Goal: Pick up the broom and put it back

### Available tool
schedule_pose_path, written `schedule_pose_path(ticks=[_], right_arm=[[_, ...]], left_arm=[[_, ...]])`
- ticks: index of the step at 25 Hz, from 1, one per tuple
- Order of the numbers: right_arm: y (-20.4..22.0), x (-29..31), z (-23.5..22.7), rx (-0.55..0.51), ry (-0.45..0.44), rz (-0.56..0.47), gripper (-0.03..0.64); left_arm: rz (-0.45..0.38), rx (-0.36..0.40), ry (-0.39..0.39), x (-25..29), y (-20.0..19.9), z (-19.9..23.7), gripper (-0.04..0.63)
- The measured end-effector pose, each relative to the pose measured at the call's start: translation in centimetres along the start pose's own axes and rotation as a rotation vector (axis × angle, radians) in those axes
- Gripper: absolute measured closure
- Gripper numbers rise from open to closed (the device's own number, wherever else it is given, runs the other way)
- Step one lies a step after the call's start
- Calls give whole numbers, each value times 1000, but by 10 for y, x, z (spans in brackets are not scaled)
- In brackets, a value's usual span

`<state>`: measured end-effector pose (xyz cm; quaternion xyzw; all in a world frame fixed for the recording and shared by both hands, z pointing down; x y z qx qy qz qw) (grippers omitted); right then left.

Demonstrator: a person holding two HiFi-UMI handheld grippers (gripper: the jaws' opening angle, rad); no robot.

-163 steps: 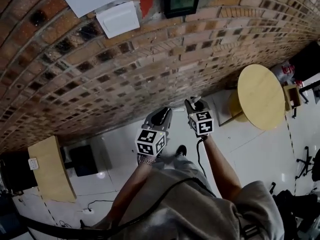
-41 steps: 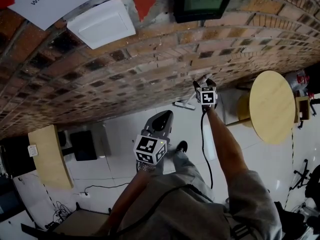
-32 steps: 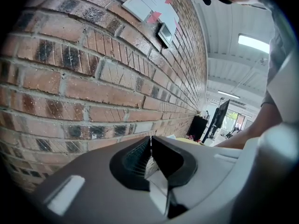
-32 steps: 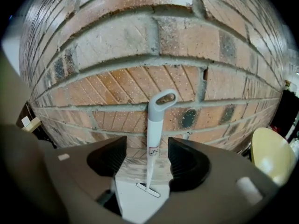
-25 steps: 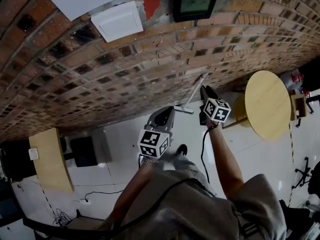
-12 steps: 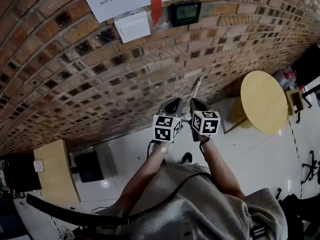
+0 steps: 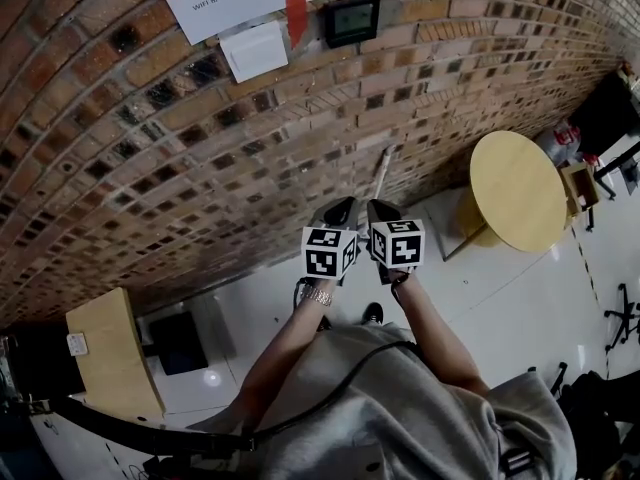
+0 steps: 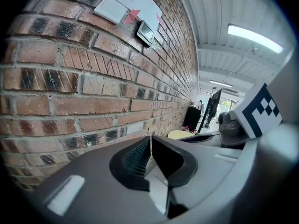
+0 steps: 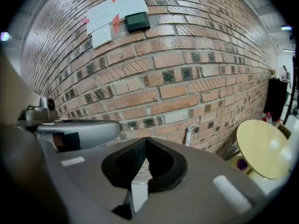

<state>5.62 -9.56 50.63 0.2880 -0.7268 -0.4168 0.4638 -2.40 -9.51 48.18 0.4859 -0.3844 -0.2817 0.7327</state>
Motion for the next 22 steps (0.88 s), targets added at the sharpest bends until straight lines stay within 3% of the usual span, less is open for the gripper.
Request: schedule_pose_path(ticks=[22], right_arm=[[7, -16, 0, 10, -17, -3, 617]], left_arm=[[-17, -9, 44, -2, 3, -20, 586]])
Point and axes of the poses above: the fingertips, and each gripper's own axes: x forward along the fingers, z to its left, y out of its underside, the point moved 4 cm from there along -x, backward along the fingers, and after that the axes turned 6 degrees about -z, right-handed, at the moved point
